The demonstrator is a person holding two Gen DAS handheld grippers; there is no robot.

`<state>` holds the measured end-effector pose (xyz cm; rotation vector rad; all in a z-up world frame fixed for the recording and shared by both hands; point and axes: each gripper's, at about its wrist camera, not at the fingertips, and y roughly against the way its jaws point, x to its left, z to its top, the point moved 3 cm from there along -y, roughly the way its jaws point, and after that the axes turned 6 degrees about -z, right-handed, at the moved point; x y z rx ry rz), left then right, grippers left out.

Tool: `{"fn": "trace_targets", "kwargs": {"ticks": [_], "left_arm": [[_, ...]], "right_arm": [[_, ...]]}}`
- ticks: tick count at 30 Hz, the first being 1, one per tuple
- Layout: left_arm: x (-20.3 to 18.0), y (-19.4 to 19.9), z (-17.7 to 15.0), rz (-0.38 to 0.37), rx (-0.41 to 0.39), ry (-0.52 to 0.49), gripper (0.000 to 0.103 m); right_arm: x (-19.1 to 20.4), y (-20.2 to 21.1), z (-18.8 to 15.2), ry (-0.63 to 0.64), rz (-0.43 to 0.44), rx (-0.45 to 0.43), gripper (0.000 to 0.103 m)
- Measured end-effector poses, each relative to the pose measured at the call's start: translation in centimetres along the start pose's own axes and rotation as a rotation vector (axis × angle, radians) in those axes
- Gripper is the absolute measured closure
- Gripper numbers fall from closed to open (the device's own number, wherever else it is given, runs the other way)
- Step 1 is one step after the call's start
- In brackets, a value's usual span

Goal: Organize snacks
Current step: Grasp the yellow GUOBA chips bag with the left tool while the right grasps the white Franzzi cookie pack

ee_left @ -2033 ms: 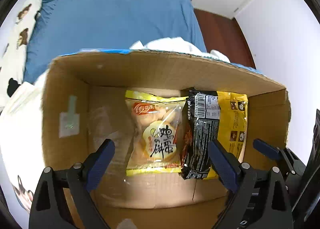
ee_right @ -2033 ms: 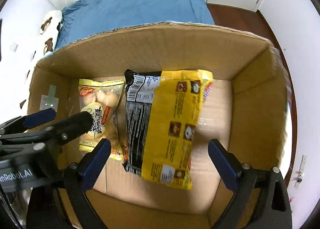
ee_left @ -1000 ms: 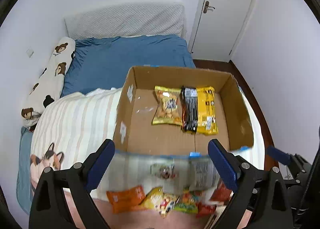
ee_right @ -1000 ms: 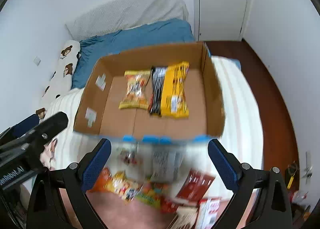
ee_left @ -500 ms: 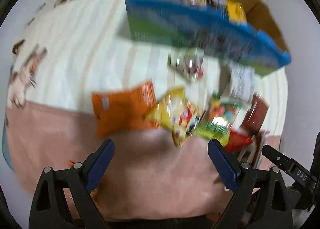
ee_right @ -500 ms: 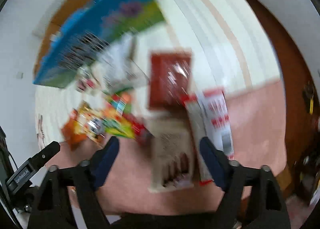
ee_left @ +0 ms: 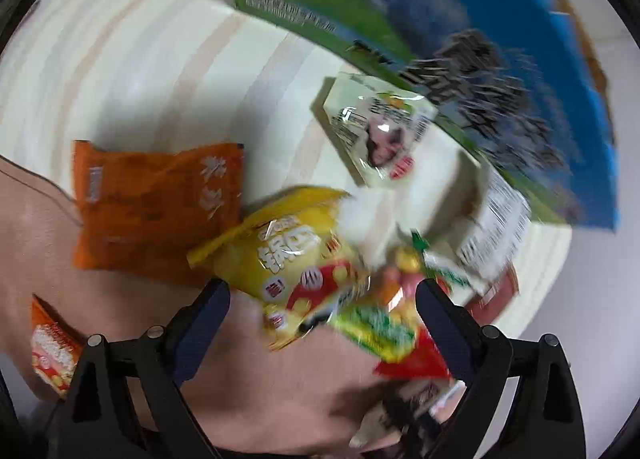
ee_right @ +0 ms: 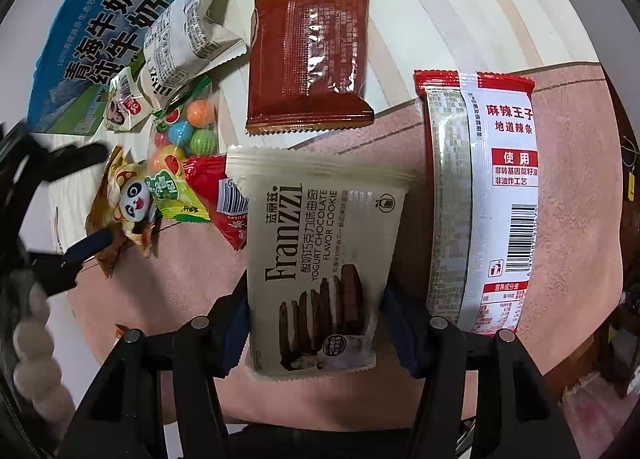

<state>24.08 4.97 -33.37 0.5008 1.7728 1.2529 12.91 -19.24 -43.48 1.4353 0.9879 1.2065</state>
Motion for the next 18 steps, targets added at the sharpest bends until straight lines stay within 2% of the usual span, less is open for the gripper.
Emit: {"fn": "trace_targets", "kwargs": {"ticks": [2,4,9,13,16,18], "left_arm": [[0.1,-1.2,0.4,0.037,0.008,0.004,0.033],[0.5,-1.8,0.3,0.055,0.023,-0.02,0.044],[1.3,-1.2,-2.1,0.145,0.017,-0.195,0.045],[2.7,-1.0,-4.3,0.194,0.048,-0.288,0.045],[3.0,-0.9,-5.4,0.216,0.059,-0.35,0.045],[2.9,-0.8,-6.0,0.228,0.053,-0.388,0.045]], "right_arm": [[0.0,0.1,-0.4,-0.012,0.005,0.005,0.04],[0.1,0.2,-0.3,-0.013,0.013,0.007,0.04],[-0.3,0.4,0.5,-0.039,0.048,0.014,0.04],[-0.7,0.0,0.5,-0.058,0.079,0.024,0.04],[-0.9,0.0,0.6,-0.047,0.07,0.024,0.039],[-0.4,0.4,0.9,-0.018,0.035,0.004,0.035]]}}
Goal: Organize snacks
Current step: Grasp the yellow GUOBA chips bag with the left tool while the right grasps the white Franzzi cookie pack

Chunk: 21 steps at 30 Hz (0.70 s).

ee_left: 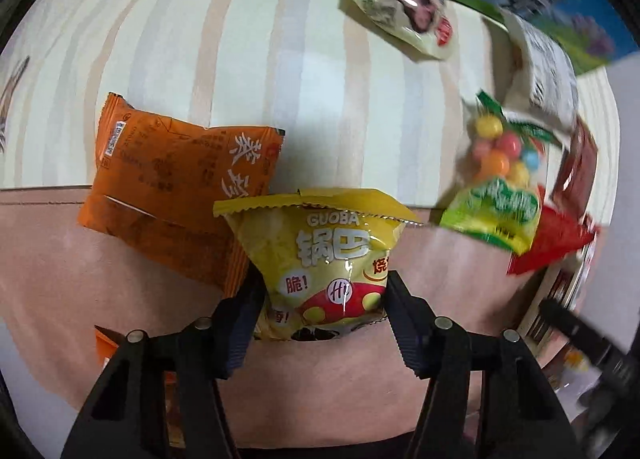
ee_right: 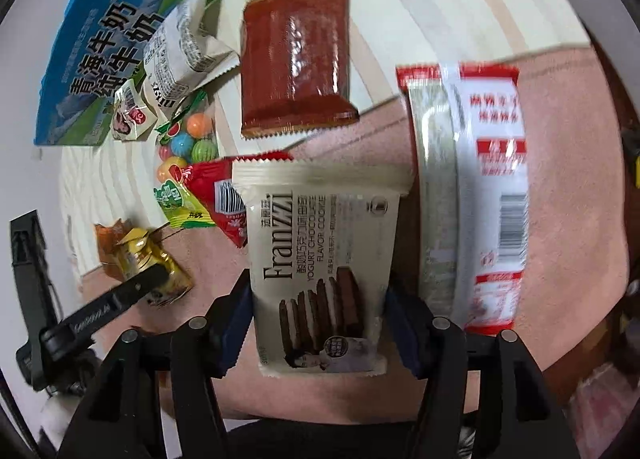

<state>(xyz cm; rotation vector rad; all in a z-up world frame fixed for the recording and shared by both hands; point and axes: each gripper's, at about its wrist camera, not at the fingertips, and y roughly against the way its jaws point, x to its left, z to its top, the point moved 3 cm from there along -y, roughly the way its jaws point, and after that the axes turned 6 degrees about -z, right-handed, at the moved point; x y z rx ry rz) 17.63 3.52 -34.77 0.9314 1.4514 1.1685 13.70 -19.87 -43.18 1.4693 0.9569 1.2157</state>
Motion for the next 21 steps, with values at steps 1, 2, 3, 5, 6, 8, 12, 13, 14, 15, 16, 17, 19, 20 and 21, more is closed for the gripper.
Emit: {"fn": "trace_targets", "kwargs": {"ticks": [1,2,3,5,6,8,12,13,14,15,16,17,19,20,21], "left_arm": [[-0.2,-0.1,0.0,0.001,-0.005,-0.013,0.045],[-0.5,-0.2,-0.3,-0.003,-0.007,-0.018,0.044],[-0.8,-0.5,-0.2,-0.009,-0.003,-0.018,0.043],[-0.5,-0.7,-0.5,-0.025,0.004,-0.005,0.041],[-0.4,-1.0,-0.2,-0.03,0.004,0.005,0.041],[0.5,-1.4,0.7,-0.048,0.001,0.033,0.042],[1.3,-1.1,0.0,-0.04,-0.013,0.01,0.042],[1.3,-0.9,-0.3,-0.039,-0.009,0.003,0.044],[0.8,-0.5,-1.2,-0.039,-0.002,-0.001,0.046],[0.5,-0.5,-1.8,-0.041,0.011,-0.008,0.046],[0.4,-0.6,-2.4,-0.045,0.025,-0.017,0.046],[0.2,-0.6,-3.3,-0.045,0.044,-0.029,0.046],[-0.1,-0.8,-4.3,-0.053,0.063,-0.043,0.046],[-0.2,-1.0,-4.6,-0.057,0.067,-0.049,0.046],[-0.2,-1.3,-4.6,-0.05,0.065,-0.054,0.046]], "right_arm": [[0.2,0.1,0.4,0.014,-0.016,-0.01,0.034],[0.6,0.3,0.6,0.023,-0.026,-0.01,0.034],[0.7,-0.1,1.0,0.032,-0.037,-0.01,0.034],[1.0,-0.6,1.6,0.04,-0.063,-0.011,0.037],[1.2,-0.6,1.6,0.053,-0.087,-0.018,0.04],[2.0,-0.4,1.0,0.102,-0.126,-0.023,0.041],[3.8,-1.1,-0.9,0.242,-0.213,0.053,0.041],[4.1,-1.4,-1.3,0.264,-0.221,0.072,0.041],[4.3,-1.5,-1.6,0.278,-0.225,0.082,0.04],[4.4,-1.5,-1.8,0.291,-0.222,0.088,0.037],[4.4,-1.3,-1.9,0.284,-0.2,0.09,0.035],[4.4,-1.0,-1.8,0.269,-0.176,0.087,0.029],[3.8,0.0,-1.5,0.231,-0.128,0.068,0.025],[3.5,0.3,-1.5,0.222,-0.116,0.064,0.025],[3.2,0.5,-1.1,0.213,-0.111,0.064,0.025]]}}
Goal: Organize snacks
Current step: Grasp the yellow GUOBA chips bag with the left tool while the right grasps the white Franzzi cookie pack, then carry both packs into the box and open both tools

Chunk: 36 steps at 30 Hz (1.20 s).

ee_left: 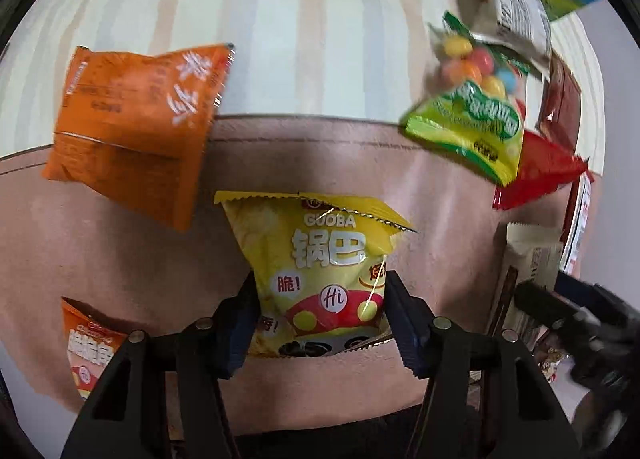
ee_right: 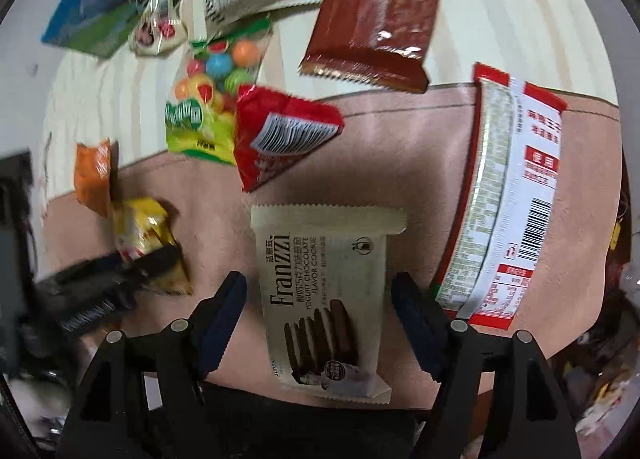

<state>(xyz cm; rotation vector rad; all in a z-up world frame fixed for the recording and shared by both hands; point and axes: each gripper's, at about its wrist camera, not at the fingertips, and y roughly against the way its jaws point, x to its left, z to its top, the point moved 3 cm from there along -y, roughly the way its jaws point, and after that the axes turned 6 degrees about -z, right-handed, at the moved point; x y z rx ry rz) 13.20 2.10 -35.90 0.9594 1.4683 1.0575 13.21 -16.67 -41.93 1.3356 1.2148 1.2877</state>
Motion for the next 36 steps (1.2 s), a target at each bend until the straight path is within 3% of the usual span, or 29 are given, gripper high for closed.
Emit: {"fn": "trace_targets", "kwargs": {"ticks": [5,7,8,11,17,22,26,31,36], "left_arm": [[-0.2,-0.8,1.0,0.009,-0.024,0.02,0.045],[0.3,-0.3,1.5,0.02,-0.031,0.013,0.046],[0.2,-0.3,1.7,0.029,-0.035,0.006,0.051],[-0.2,0.3,1.3,0.031,-0.045,-0.002,0.053],[-1.4,3.2,1.1,-0.034,-0.058,-0.006,0.055],[-3.4,10.4,2.9,-0.14,-0.157,-0.034,0.055],[-4.8,17.2,7.7,-0.203,-0.273,-0.051,0.055],[-4.2,23.1,16.1,-0.163,-0.376,-0.041,0.054],[-2.1,21.6,24.7,-0.143,-0.288,0.044,0.054]], "right_arm": [[-1.4,-1.2,0.3,0.002,-0.019,0.029,0.026],[-1.2,-1.5,0.3,0.026,-0.06,0.012,0.031],[-1.1,-1.5,0.3,0.039,-0.082,-0.002,0.042],[-1.4,-1.1,0.3,0.035,-0.088,-0.011,0.042],[-1.7,3.0,0.2,0.005,0.019,-0.04,0.042],[-1.2,10.3,2.7,0.01,0.145,-0.134,0.042],[0.9,16.6,8.2,0.034,0.216,-0.247,0.042],[7.2,21.6,16.5,0.114,0.183,-0.401,0.042],[11.4,21.3,23.9,0.139,0.134,-0.407,0.042]]}}
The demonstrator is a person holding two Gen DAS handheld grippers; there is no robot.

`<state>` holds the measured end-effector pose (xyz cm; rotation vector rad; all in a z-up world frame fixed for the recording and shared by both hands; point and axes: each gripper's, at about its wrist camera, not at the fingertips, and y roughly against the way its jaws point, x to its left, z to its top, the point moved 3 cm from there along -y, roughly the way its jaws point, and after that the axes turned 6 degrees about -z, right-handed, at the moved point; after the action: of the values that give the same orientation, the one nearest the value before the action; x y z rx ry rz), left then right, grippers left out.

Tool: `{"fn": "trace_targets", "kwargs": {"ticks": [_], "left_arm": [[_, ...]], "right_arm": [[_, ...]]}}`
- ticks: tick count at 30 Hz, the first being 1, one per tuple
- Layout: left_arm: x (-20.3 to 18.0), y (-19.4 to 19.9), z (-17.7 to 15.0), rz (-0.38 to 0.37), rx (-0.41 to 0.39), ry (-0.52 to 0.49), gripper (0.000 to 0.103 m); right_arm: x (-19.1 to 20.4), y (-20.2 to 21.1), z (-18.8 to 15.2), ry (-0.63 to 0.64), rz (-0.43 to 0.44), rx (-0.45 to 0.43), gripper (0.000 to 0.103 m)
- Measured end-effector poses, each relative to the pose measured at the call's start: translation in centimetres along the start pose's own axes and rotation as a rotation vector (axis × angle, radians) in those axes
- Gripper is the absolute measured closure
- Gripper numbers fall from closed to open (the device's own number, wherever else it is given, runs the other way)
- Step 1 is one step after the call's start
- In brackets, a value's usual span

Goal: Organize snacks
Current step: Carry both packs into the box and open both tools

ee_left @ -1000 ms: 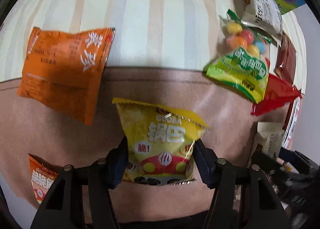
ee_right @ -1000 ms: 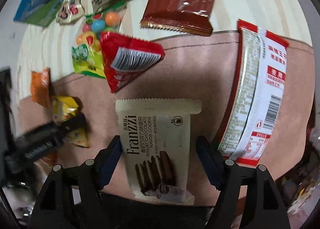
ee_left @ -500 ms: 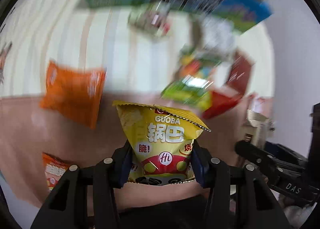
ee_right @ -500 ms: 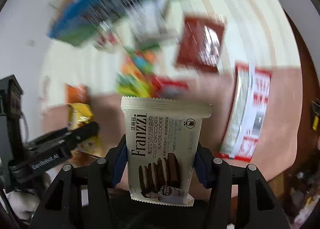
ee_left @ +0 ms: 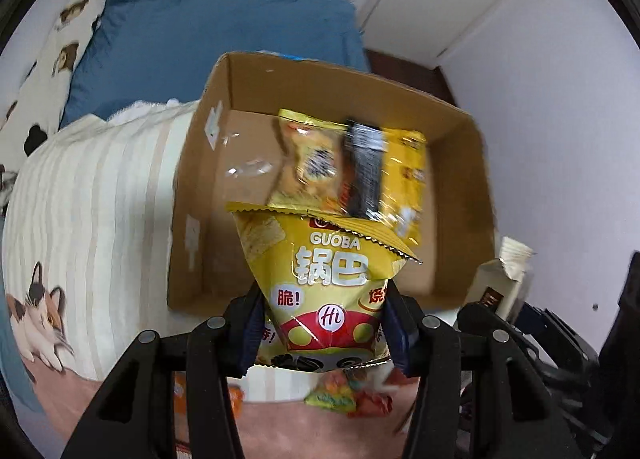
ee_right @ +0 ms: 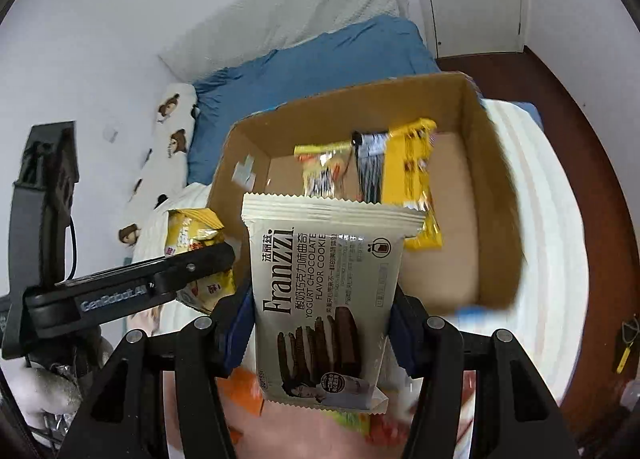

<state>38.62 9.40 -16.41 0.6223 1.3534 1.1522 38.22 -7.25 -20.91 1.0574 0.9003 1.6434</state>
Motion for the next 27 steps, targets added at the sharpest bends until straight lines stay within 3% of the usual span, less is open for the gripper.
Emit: {"fn": "trace_targets", "kwargs": {"ticks": [4,8,17,18,20,21,23,27], "left_arm": [[2.3,-3.1,2.9,0.024,0.074,0.078,0.054],[4.5,-5.8,3.4,0.031,0.146,0.145,0.054],[4.9,-9.6,3.1,0.097,0.235,0.112,0.053],[4.8,-9.8,3.0,0.105,0.246,0.103,0.051],[4.6,-10.0,2.8,0.1,0.242,0.095,0.041],[4.4,-10.0,2.7,0.102,0.241,0.089,0.028],[4.0,-9.8,2.6,0.135,0.225,0.066,0.005],[3.7,-9.5,2.2,0.125,0.216,0.073,0.005]], "right_arm": [[0.9,-4.9,3.5,0.006,-0.028,0.068,0.042],[0.9,-9.3,3.0,-0.002,-0.039,0.153,0.042],[0.8,-15.5,1.3,0.009,-0.05,0.272,0.04],[0.8,-16.1,1.1,0.021,-0.066,0.303,0.038],[0.9,-17.0,0.9,0.04,-0.088,0.331,0.02],[0.9,-17.0,0.8,0.048,-0.093,0.332,0.008],[0.9,-17.0,0.8,0.069,-0.114,0.335,0.008],[0.4,-16.5,0.8,0.066,-0.124,0.329,0.007]]}}
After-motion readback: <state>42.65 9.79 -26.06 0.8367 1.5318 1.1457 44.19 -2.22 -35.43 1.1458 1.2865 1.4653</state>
